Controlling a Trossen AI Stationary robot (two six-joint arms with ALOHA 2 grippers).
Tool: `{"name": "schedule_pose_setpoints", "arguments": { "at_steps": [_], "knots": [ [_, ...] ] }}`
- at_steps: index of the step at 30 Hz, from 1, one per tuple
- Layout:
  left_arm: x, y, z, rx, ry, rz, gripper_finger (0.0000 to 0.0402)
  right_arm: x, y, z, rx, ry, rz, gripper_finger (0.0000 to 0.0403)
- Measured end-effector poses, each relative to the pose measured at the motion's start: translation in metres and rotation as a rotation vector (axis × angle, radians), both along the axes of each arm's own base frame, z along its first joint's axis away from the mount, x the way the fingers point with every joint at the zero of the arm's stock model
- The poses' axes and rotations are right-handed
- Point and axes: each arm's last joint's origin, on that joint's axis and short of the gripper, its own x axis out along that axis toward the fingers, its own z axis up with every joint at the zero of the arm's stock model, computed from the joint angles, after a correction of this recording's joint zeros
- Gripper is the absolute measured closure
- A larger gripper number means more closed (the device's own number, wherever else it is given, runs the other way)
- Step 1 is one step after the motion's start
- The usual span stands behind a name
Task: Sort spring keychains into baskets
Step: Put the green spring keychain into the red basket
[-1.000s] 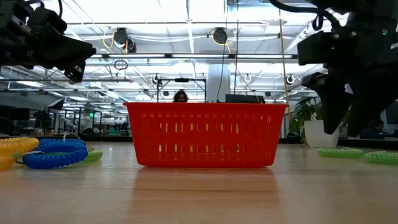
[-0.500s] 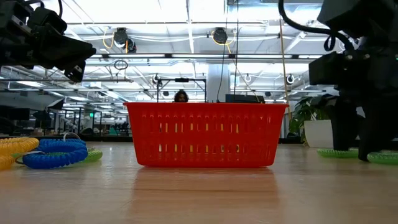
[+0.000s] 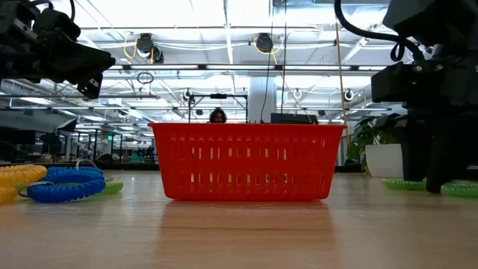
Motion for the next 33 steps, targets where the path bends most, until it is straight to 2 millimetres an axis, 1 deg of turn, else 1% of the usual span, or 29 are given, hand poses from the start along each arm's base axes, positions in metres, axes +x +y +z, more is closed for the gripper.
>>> {"name": "schedule_pose_setpoints", "arguments": {
  "at_steps": [13, 33],
  "knots": [
    [0.0000, 0.0000, 0.0000, 0.000, 0.000, 0.000, 0.0341, 0.0021, 0.0000, 0.0003, -0.004, -0.027, -0.026, 0.0316],
    [0.0000, 0.0000, 0.0000, 0.000, 0.000, 0.000, 0.0341, 0.0033, 0.0005, 0.0007, -0.008, -0.040, -0.003, 0.0381]
  ]
}}
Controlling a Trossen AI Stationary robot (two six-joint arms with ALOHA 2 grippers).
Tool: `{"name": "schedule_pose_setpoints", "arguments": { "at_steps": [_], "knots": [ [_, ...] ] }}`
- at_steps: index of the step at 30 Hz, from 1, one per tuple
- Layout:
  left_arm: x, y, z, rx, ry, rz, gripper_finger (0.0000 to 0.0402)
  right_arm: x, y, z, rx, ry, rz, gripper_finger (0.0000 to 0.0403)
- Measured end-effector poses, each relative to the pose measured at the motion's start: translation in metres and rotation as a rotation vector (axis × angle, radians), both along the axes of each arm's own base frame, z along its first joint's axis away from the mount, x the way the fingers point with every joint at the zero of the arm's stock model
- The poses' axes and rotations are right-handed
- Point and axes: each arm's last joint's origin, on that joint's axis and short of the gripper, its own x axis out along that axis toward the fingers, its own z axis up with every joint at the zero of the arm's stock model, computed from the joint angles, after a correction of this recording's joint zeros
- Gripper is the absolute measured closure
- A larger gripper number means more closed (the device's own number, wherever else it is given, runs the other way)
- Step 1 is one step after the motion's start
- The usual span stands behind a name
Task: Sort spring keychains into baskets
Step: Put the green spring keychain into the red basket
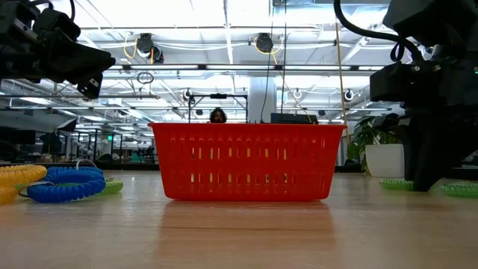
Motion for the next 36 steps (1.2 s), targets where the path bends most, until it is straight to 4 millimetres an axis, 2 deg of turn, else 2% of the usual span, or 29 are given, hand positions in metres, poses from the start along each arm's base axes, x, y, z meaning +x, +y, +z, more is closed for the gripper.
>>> {"name": "schedule_pose_setpoints", "arguments": {
  "at_steps": [36],
  "knots": [
    [0.0000, 0.0000, 0.0000, 0.000, 0.000, 0.000, 0.0341, 0.0017, 0.0008, 0.0007, 0.001, -0.020, 0.025, 0.0381]
  ]
}}
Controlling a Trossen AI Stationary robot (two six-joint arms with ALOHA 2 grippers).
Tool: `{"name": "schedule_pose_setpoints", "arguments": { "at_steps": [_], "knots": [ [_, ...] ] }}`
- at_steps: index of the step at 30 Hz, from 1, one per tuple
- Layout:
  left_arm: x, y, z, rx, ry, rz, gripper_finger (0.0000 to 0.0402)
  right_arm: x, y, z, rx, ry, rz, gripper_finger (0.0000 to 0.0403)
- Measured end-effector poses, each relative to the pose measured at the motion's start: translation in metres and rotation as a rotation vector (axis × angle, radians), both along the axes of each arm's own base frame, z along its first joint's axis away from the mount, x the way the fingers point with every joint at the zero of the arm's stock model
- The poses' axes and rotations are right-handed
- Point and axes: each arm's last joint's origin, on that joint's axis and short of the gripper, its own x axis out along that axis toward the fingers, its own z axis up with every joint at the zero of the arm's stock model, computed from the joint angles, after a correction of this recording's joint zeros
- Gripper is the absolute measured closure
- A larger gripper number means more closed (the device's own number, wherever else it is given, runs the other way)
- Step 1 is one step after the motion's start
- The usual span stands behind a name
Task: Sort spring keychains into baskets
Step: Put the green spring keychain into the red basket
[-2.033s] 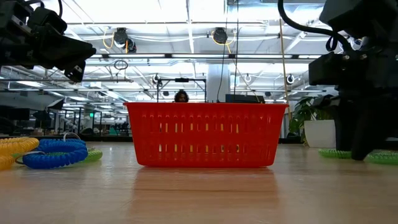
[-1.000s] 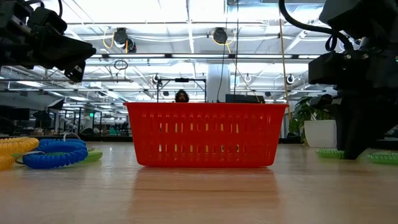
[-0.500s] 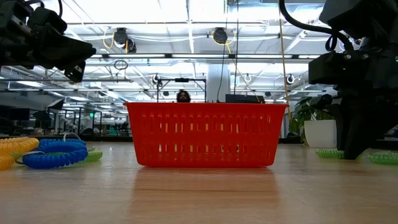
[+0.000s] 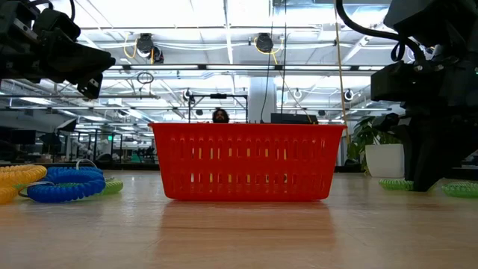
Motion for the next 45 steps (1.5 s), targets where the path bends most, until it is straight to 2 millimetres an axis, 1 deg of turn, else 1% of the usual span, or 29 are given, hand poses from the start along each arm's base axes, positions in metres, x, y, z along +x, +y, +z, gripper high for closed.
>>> {"name": "schedule_pose_setpoints", "arguments": {
  "at_steps": [5, 14, 18, 23, 35, 45],
  "knots": [
    [0.000, 0.000, 0.000, 0.000, 0.000, 0.000, 0.0341, 0.001, 0.001, 0.003, 0.005, -0.030, 0.024, 0.0382],
    [0.000, 0.000, 0.000, 0.000, 0.000, 0.000, 0.0341, 0.005, 0.002, 0.019, 0.043, -0.157, 0.056, 0.0382],
    [0.000, 0.000, 0.000, 0.000, 0.000, 0.000, 0.0341, 0.008, 0.004, 0.022, 0.047, -0.196, 0.084, 0.0382],
    [0.000, 0.000, 0.000, 0.000, 0.000, 0.000, 0.0341, 0.008, 0.004, 0.022, 0.044, -0.197, 0.094, 0.0383],
    [0.000, 0.000, 0.000, 0.000, 0.000, 0.000, 0.0341, 0.013, 0.008, 0.027, 0.104, -0.260, 0.127, 0.0383],
    [0.000, 0.000, 0.000, 0.000, 0.000, 0.000, 0.0341, 0.019, 0.010, 0.033, 0.103, -0.348, 0.170, 0.0383]
  ]
}}
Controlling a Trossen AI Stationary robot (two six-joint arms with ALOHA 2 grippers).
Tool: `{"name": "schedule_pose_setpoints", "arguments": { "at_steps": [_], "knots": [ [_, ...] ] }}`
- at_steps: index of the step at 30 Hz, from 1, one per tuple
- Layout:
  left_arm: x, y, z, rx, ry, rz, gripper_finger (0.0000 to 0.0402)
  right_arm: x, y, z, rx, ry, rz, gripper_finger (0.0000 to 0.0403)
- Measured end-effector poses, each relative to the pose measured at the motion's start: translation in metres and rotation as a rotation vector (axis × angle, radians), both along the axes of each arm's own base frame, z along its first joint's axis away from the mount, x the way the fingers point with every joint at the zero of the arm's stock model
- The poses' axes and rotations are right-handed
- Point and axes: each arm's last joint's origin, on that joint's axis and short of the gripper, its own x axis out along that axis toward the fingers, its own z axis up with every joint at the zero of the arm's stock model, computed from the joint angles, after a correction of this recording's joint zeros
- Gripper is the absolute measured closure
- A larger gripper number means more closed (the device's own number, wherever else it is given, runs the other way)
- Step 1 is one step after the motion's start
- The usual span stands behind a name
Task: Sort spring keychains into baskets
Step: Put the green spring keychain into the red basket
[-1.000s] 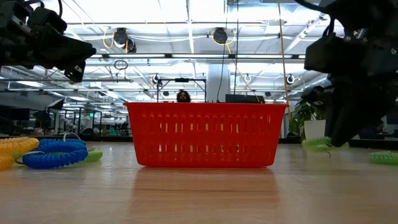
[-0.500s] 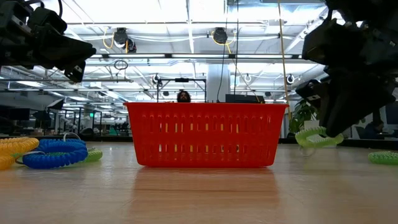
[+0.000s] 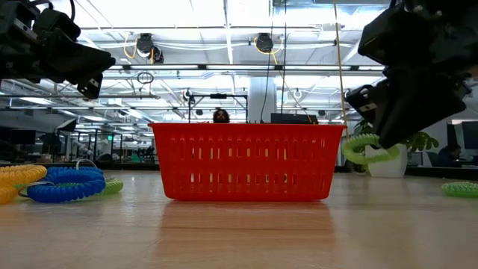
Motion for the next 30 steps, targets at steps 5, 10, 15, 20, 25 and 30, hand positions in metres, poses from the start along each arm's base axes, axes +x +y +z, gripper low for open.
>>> {"name": "schedule_pose_setpoints", "arguments": {
  "at_steps": [5, 10, 15, 20, 25, 30],
  "knots": [
    [0.000, 0.000, 0.000, 0.000, 0.000, 0.000, 0.0341, 0.002, 0.001, 0.002, 0.002, -0.031, 0.011, 0.0383],
    [0.000, 0.000, 0.000, 0.000, 0.000, 0.000, 0.0341, 0.005, 0.002, 0.005, 0.000, -0.082, 0.031, 0.0383],
    [0.000, 0.000, 0.000, 0.000, 0.000, 0.000, 0.0341, 0.008, 0.003, 0.009, -0.004, -0.137, 0.052, 0.0383],
    [0.000, 0.000, 0.000, 0.000, 0.000, 0.000, 0.0341, 0.010, 0.004, 0.013, -0.012, -0.190, 0.074, 0.0383],
    [0.000, 0.000, 0.000, 0.000, 0.000, 0.000, 0.0341, 0.013, 0.006, 0.017, -0.003, -0.243, 0.080, 0.0383],
    [0.000, 0.000, 0.000, 0.000, 0.000, 0.000, 0.0341, 0.016, 0.007, 0.022, -0.006, -0.301, 0.096, 0.0383]
  ]
}}
